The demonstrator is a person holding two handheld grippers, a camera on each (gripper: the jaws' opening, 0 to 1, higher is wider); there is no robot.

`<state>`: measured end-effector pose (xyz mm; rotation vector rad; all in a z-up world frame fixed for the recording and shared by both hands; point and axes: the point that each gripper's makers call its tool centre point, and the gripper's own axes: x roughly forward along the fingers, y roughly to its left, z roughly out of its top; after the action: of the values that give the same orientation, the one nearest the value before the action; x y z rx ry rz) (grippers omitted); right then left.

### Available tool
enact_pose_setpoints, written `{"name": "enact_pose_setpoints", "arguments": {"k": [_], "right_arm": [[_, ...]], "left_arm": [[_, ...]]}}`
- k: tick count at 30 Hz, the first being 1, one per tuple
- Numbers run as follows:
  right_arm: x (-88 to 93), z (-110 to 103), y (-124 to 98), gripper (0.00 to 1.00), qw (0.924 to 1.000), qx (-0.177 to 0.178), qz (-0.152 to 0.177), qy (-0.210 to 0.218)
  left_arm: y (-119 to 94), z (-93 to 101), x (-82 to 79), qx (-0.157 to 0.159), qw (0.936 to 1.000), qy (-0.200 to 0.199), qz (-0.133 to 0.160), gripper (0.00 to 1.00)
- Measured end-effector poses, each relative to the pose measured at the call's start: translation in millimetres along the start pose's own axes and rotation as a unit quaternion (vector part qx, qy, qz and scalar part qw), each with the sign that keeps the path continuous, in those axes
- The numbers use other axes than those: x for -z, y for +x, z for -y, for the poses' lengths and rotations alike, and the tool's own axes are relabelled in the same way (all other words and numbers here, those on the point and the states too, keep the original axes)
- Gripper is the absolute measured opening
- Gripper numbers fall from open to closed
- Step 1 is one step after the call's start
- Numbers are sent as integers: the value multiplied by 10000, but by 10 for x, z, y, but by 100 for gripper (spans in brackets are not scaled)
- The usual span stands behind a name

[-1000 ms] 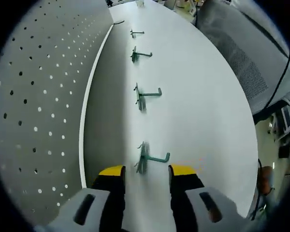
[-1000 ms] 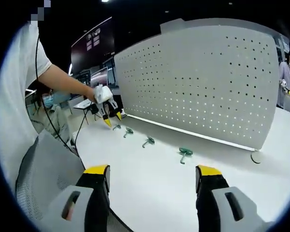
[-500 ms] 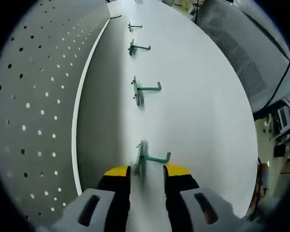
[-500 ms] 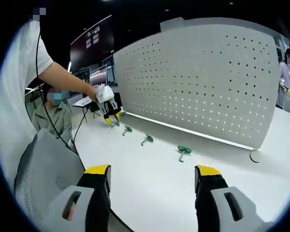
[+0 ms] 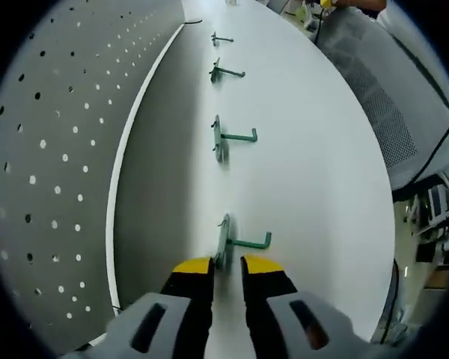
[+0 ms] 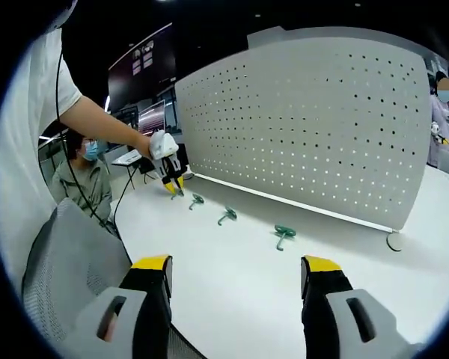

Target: Insert the hook assembly into the mounting plate slot until the hook locks in place.

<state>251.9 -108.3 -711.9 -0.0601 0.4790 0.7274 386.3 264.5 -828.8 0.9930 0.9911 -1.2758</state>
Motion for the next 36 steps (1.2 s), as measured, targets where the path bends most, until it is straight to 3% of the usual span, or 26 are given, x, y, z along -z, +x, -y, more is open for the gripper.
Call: {"name": "enact_pose_setpoints", "arguments": {"k": [11, 24, 30, 36], "right_arm": [[-9, 10, -14, 68, 10000, 28, 30, 8], [-22, -6, -6, 68, 10000, -7, 56, 15], [-19, -4, -6, 68, 10000, 4, 58, 20], [-30, -2, -9, 68, 9999, -2, 90, 51]], "left_arm": [[34, -35, -31, -155, 9999, 4, -10, 5], [30, -42, -33, -301, 9988, 395, 43, 2], [19, -38, -39, -367, 9990, 251, 98, 1], [-25, -78, -43, -435, 9984, -54, 346, 1]]}}
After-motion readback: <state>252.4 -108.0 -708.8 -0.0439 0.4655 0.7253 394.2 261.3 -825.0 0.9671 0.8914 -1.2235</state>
